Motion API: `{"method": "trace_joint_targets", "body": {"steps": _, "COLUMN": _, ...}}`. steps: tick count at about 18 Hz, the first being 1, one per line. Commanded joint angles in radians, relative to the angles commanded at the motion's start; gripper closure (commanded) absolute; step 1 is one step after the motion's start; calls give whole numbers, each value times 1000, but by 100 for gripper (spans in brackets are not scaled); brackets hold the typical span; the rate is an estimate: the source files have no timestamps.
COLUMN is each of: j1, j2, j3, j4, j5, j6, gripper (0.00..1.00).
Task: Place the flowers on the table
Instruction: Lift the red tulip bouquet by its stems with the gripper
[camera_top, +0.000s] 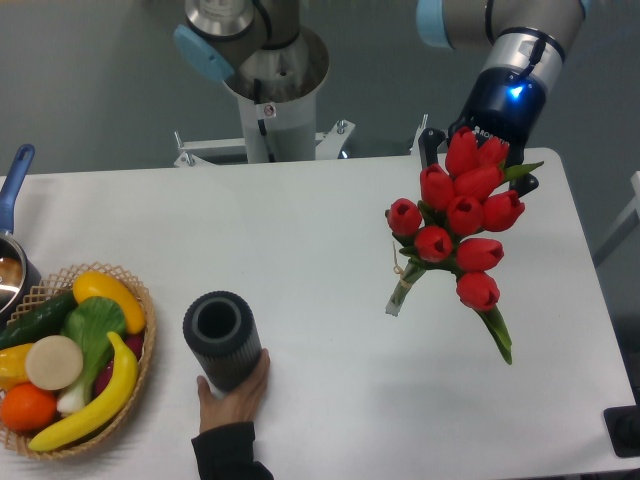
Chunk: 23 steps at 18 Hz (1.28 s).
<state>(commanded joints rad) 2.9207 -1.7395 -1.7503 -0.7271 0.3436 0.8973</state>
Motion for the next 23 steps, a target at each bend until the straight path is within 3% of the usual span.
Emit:
{"method": "trace_joint_targets", "body": {"steps": 9, "j1": 64, "j2": 57, "j3": -44, "j4": -2, "j5": 28, "j6": 22, "gripper": 76}}
{"method": "trace_joint_targets", "body": {"steps": 14, "j1": 74, "j2": 133, "j3": -75, "j4": -5, "j5": 288, "j6": 18, "gripper": 76}}
{"method": "trace_joint_targets", "body": {"steps": 17, "j1": 71, "j2": 161, "j3": -81, "j4": -12, "j5": 382, "j6": 18, "gripper": 76}}
{"method": "trace_joint_targets", "body": {"steps": 20, "j1": 64, "j2": 172, "j3": -117, "j4": -11, "j5": 542, "j6": 28, "gripper": 76}}
{"method": "trace_joint_targets", "body": {"steps": 23, "j1": 35, "j2": 164, "j3": -120, "j4": -12, "j5": 627, "j6": 31, "gripper": 76}}
